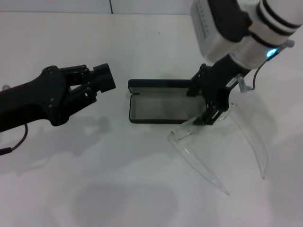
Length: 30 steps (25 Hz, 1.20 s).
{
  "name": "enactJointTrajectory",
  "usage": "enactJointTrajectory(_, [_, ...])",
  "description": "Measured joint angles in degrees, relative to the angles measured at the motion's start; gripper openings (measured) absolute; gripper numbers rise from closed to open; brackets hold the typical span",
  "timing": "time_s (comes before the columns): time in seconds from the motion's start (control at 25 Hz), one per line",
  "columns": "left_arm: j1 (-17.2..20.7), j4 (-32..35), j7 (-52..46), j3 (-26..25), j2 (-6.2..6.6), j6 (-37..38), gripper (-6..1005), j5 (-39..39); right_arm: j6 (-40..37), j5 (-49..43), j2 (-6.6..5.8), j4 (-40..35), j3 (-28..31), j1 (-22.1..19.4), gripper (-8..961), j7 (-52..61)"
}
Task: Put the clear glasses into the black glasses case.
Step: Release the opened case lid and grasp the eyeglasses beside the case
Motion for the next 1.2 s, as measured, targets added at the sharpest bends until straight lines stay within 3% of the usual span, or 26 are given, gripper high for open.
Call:
enactJointTrajectory(0.28, [-0.46, -2.84, 1.96, -0.12, 0.0, 0.38, 217, -2.32, 3.1, 2.06, -0.02, 3.39, -4.28, -0.09, 673, 0.02])
enactJointTrajectory(0.96, [-0.51, -5.66, 4.0, -0.22, 0.16, 0.54, 217, -3.08, 4.5, 2.63, -0.04, 6.25, -6.49, -0.39, 628, 1.18])
enactJointTrajectory(1.08, [-0.49, -5.68, 4.02, -0.38, 0.17, 0.55, 213, -3.11, 4.87, 2.73, -0.04, 6.6, -7.1, -0.39, 402, 1.76])
enactJointTrajectory(1.2, [-0.25, -5.73, 4.05, -1.28, 0.2, 0.6, 209, -3.18, 4.96, 2.75, -0.04, 6.62, -7.95, -0.39, 394, 2.76])
